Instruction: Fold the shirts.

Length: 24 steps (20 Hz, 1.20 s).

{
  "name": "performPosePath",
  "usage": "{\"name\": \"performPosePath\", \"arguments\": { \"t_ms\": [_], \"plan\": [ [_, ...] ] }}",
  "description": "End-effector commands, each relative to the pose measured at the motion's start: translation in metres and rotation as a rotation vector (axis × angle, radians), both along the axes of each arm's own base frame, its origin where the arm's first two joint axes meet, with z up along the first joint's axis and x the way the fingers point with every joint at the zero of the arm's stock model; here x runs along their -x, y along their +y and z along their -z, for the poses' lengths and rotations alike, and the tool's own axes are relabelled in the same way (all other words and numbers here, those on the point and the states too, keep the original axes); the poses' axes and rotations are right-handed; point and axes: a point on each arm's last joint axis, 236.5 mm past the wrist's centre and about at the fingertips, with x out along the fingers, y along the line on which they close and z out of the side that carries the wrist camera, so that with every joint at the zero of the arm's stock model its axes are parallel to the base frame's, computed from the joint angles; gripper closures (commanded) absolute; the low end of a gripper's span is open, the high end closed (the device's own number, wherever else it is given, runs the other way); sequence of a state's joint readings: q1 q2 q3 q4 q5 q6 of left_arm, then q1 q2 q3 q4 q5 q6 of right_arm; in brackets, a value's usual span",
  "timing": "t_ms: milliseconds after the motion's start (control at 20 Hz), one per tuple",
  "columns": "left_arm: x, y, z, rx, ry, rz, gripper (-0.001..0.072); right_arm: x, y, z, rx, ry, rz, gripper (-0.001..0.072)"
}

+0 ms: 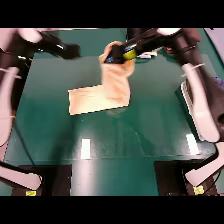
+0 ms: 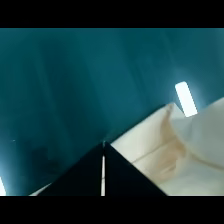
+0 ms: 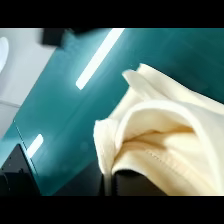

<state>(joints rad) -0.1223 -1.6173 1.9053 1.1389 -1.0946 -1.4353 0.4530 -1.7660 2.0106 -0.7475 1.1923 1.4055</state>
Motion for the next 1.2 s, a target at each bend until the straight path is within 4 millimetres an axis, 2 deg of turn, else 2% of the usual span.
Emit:
{"name": "performPosePath", "arguments": {
  "t_ms": [0, 50, 100, 150, 200, 250, 350, 500, 600, 700, 750, 800, 850, 950, 1000, 1050, 1100, 1150],
  "plan": [
    [0.018, 0.081, -0.078, -0.023, -0.144, -0.143, 0.0681, 0.007, 0.108, 0.017, -0.149, -0.109, 0.003, 0.0467],
    [0.024, 0.092, -0.089, -0.024, -0.162, -0.164, 0.0681, 0.018, 0.132, 0.015, -0.210, -0.106, -0.028, 0.0436],
    [0.029, 0.101, -0.097, -0.026, -0.175, -0.179, 0.0681, 0.029, 0.147, 0.015, -0.236, -0.114, -0.078, 0.0382],
    [0.032, 0.104, -0.102, -0.029, -0.180, -0.185, 0.0681, 0.037, 0.150, 0.016, -0.220, -0.124, -0.115, 0.0374],
    [0.035, 0.105, -0.103, -0.036, -0.179, -0.184, 0.0681, 0.039, 0.145, 0.017, -0.193, -0.133, -0.128, 0.0374],
    [0.038, 0.103, -0.103, -0.035, -0.172, -0.179, 0.0681, 0.034, 0.131, 0.020, -0.152, -0.151, -0.117, 0.0381],
    [0.041, 0.101, -0.096, -0.037, -0.146, -0.167, 0.0681, 0.016, 0.087, 0.025, -0.088, -0.148, -0.052, 0.0399],
    [0.048, 0.098, -0.076, -0.047, -0.074, -0.147, 0.0681, -0.011, 0.001, 0.045, 0.047, -0.123, 0.062, 0.0399],
    [0.051, 0.097, -0.059, -0.049, -0.025, -0.140, 0.0681, -0.021, -0.062, 0.069, 0.138, -0.043, 0.158, 0.0399],
    [0.054, 0.097, -0.041, -0.049, 0.023, -0.134, 0.0681, -0.023, -0.117, 0.097, 0.197, 0.058, 0.228, 0.0399],
    [0.057, 0.095, -0.033, -0.044, 0.048, -0.129, 0.0681, -0.021, -0.140, 0.113, 0.216, 0.116, 0.252, 0.0367],
    [0.060, 0.092, -0.022, -0.039, 0.082, -0.120, 0.0681, -0.018, -0.157, 0.127, 0.225, 0.169, 0.272, 0.0232],
    [0.064, 0.091, -0.012, -0.039, 0.111, -0.112, 0.0680, -0.016, -0.171, 0.141, 0.223, 0.222, 0.297, 0.0136],
    [0.073, 0.089, 0.015, -0.041, 0.183, -0.091, 0.0679, -0.009, -0.188, 0.165, 0.223, 0.298, 0.332, 0.0138],
    [0.080, 0.088, 0.033, -0.043, 0.237, -0.084, 0.0678, -0.007, -0.191, 0.170, 0.210, 0.324, 0.347, 0.0142],
    [0.087, 0.087, 0.052, -0.042, 0.288, -0.081, 0.0549, -0.005, -0.192, 0.174, 0.203, 0.341, 0.353, 0.0143],
    [0.094, 0.086, 0.070, -0.036, 0.337, -0.078, 0.0313, -0.005, -0.192, 0.175, 0.205, 0.342, 0.352, 0.0143],
    [0.103, 0.083, 0.090, -0.026, 0.390, -0.074, 0.0285, -0.006, -0.191, 0.174, 0.202, 0.339, 0.355, 0.0144]
  ]
}}
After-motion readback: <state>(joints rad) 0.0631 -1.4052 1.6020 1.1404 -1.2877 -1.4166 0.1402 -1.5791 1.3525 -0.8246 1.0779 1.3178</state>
